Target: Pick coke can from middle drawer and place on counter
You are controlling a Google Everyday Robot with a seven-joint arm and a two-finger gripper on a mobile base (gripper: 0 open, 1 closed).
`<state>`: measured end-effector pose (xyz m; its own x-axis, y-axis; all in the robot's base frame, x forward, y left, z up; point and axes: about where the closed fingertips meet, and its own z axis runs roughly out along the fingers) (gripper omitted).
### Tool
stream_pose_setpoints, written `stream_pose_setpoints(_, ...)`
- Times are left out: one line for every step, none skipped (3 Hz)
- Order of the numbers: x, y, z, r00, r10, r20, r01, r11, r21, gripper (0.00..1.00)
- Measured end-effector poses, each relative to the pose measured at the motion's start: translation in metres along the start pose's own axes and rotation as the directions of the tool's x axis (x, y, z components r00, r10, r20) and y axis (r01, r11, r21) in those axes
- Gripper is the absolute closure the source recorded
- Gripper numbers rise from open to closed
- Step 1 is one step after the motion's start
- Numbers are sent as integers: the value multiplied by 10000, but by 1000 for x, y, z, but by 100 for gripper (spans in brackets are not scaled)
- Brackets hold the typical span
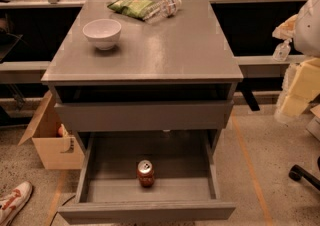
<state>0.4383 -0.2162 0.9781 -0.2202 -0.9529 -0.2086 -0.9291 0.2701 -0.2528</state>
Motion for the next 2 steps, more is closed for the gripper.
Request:
stream_pose_setpoints(0,0,0,10000,0,1,0,10000,2,0)
stream_pose_setpoints(-6,16,22,9977,353,580,-340,9992,-227,0)
